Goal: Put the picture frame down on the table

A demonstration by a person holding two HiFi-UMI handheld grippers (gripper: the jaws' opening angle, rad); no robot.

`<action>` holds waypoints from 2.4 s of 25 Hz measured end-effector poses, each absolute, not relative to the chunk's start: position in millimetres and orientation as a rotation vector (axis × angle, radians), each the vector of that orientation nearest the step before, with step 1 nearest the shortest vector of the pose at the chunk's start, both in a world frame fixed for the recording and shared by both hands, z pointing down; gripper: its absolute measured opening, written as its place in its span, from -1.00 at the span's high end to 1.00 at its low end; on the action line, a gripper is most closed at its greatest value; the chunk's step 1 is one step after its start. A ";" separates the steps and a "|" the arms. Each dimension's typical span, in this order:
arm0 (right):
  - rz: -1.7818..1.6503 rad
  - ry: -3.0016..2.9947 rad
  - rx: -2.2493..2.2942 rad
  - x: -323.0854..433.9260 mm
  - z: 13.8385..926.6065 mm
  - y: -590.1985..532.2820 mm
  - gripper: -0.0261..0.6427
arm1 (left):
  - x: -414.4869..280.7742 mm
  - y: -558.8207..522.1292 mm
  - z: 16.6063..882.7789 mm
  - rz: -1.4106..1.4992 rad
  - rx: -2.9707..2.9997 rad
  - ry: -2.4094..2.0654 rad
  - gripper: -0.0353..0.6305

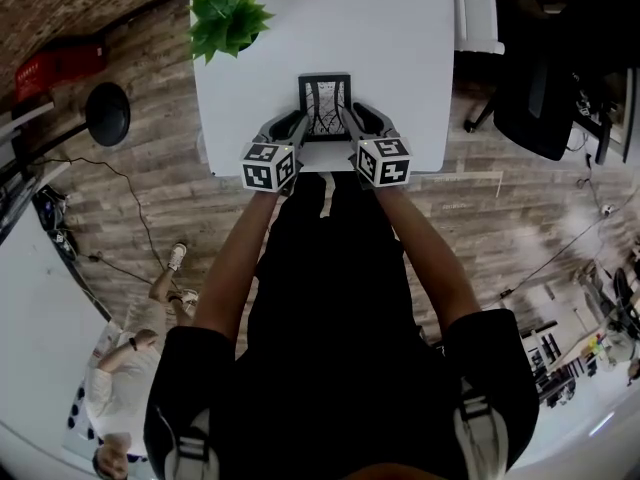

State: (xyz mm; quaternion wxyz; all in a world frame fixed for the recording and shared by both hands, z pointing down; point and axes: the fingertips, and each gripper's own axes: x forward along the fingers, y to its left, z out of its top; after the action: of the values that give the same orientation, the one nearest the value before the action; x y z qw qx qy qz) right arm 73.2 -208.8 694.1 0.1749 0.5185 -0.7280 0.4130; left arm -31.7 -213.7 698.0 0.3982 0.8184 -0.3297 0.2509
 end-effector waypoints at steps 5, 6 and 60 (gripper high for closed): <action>1.136 -2.091 1.440 68.8 688.5 -206.8 0.67 | -37.6 -215.9 688.2 0.611 2.095 -0.851 0.64; 1.123 -2.102 1.430 67.3 686.4 -206.3 0.69 | -38.7 -216.2 686.0 0.608 2.101 -0.853 0.64; 0.782 -2.102 1.597 38.0 601.4 -53.6 0.94 | -86.7 -74.5 585.7 0.554 2.388 -0.706 0.83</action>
State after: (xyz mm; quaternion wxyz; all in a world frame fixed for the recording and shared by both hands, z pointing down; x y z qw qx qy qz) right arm 38.0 -53.6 601.4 0.1928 0.5692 -0.7491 0.2786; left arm -86.7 -74.5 585.7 0.2908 0.8957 -0.2647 0.2078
